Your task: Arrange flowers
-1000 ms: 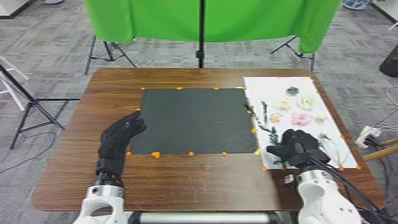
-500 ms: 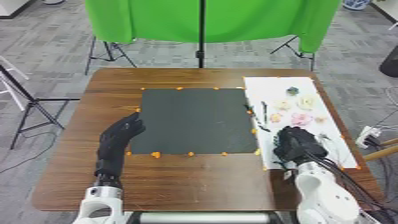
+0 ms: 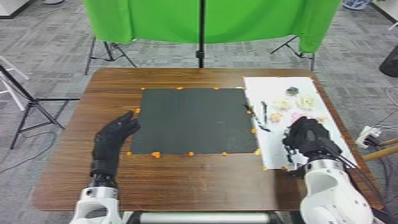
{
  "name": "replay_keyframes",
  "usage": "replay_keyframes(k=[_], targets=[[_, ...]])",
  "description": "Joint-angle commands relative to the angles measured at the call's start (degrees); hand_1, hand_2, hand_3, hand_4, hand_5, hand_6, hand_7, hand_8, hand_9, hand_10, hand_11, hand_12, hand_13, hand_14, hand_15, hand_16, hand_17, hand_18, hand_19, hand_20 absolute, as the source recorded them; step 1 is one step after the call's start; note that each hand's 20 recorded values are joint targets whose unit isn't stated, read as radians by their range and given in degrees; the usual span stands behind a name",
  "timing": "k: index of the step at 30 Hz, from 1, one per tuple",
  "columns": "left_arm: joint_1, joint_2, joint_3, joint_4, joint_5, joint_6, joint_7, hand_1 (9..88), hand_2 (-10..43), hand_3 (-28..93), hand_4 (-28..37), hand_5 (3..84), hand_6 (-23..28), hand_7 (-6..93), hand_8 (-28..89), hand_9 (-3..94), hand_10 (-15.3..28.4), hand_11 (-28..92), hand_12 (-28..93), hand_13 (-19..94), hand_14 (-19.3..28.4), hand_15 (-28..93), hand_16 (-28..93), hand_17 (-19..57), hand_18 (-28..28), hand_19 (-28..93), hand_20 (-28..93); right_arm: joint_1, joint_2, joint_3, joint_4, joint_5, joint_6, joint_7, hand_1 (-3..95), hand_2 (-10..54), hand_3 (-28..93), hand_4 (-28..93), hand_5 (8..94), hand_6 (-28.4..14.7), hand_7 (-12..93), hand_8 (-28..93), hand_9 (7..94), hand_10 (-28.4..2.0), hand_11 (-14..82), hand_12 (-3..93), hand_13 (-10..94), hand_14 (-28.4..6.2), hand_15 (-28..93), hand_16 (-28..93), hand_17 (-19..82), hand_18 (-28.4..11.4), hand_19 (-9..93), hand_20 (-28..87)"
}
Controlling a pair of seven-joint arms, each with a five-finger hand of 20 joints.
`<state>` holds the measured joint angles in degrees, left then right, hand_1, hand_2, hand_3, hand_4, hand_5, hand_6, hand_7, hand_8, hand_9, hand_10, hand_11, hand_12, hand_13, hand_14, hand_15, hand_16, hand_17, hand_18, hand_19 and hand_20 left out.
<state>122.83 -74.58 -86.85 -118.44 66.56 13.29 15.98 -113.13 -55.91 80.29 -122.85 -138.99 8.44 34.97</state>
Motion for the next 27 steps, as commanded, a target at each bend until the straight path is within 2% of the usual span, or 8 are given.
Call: replay_keyframes(k=[1, 4, 6, 8, 11, 17, 27], targets=[[-0.03, 2.47, -4.08, 2.61, -1.76, 5.31, 4.86, 18.6, 0.9, 70, -27.9, 45.7, 4.2, 12.1, -8, 41.5, 13.5, 17, 7, 30, 15.0, 23, -5, 7.1, 11.6, 11, 20, 12.29, -3.76, -7.92, -2.07, 5.74, 1.46, -2.98, 87.9, -9.5, -28, 62, 78.0, -3.1, 44, 21, 85.2, -12.5, 52.1, 35.2, 94, -2.2, 68, 26, 77, -6.6, 93, 50], [-0.18, 3.42, -5.37, 3.75, -2.91, 7.03, 5.06, 16.2, 2.5, 70, -28.2, 45.3, 4.2, 11.0, -8, 41.0, 13.4, 16, 7, 30, 14.4, 21, -4, 7.3, 11.0, 9, 19, 18.65, -5.68, -13.29, 0.29, 9.85, 1.0, -4.03, 88.0, -9.5, -28, 62, 77.9, -3.2, 45, 20, 85.1, -12.6, 52.5, 34.9, 94, -2.2, 68, 26, 77, -6.6, 93, 50], [0.16, 3.84, -6.08, 4.07, -4.24, 7.19, 5.17, 15.5, 4.2, 70, -28.2, 45.4, 4.1, 10.8, -7, 41.1, 13.3, 16, 7, 30, 14.3, 20, -4, 7.4, 10.7, 8, 19, 23.12, -7.4, -17.27, 2.62, 13.09, 0.11, -4.98, 88.0, -9.5, -28, 63, 77.8, -3.3, 45, 20, 85.1, -12.6, 52.7, 34.7, 94, -2.3, 68, 26, 77, -6.6, 93, 50], [0.24, 4.01, -6.38, 4.42, -4.38, 7.25, 4.87, 15.3, 6.1, 69, -28.2, 45.5, 4.1, 10.8, -7, 41.3, 13.3, 16, 7, 30, 14.3, 21, -4, 7.4, 10.6, 8, 19, 27.74, -9.2, -21.6, 5.35, 14.32, -1.05, -5.33, 88.0, -9.5, -28, 62, 77.7, -3.3, 45, 20, 85.0, -12.6, 52.8, 34.6, 94, -2.2, 68, 26, 77, -6.6, 93, 50], [0.46, 4.13, -6.44, 4.5, -4.3, 6.97, 4.42, 15.2, 8.0, 69, -28.3, 45.8, 4.1, 10.8, -7, 41.8, 13.4, 16, 7, 31, 14.3, 21, -4, 7.5, 10.6, 8, 20, 33.84, -12.2, -27.43, 9.96, 16.66, -2.74, -6.0, 88.0, -9.5, -28, 62, 77.6, -3.3, 45, 20, 84.9, -12.7, 52.9, 34.5, 94, -2.2, 68, 26, 77, -6.6, 93, 51], [0.03, 4.34, -5.58, 4.53, -3.96, 6.1, 4.27, 14.3, 8.1, 70, -28.3, 46.0, 4.1, 10.9, -7, 42.2, 13.4, 16, 7, 31, 14.9, 22, -4, 7.3, 10.7, 8, 20, 42.19, -16.77, -36.54, 18.94, 22.7, -5.0, -5.67, 88.0, -9.5, -28, 62, 77.4, -3.3, 46, 19, 84.9, -12.7, 53.1, 34.3, 94, -2.2, 68, 26, 77, -6.5, 93, 51], [-2.47, 6.07, -2.86, 5.24, -3.84, 4.21, 3.69, 15.1, 6.5, 70, -28.3, 45.9, 4.2, 10.8, -7, 42.1, 13.5, 17, 7, 31, 15.2, 23, -4, 7.1, 10.8, 9, 20, 48.32, -19.76, -45.44, 27.34, 28.19, -0.63, -3.46, 88.4, -9.5, -28, 60, 76.7, -3.1, 46, 19, 84.3, -12.5, 52.9, 34.2, 94, -1.8, 67, 26, 77, -5.8, 93, 50]])
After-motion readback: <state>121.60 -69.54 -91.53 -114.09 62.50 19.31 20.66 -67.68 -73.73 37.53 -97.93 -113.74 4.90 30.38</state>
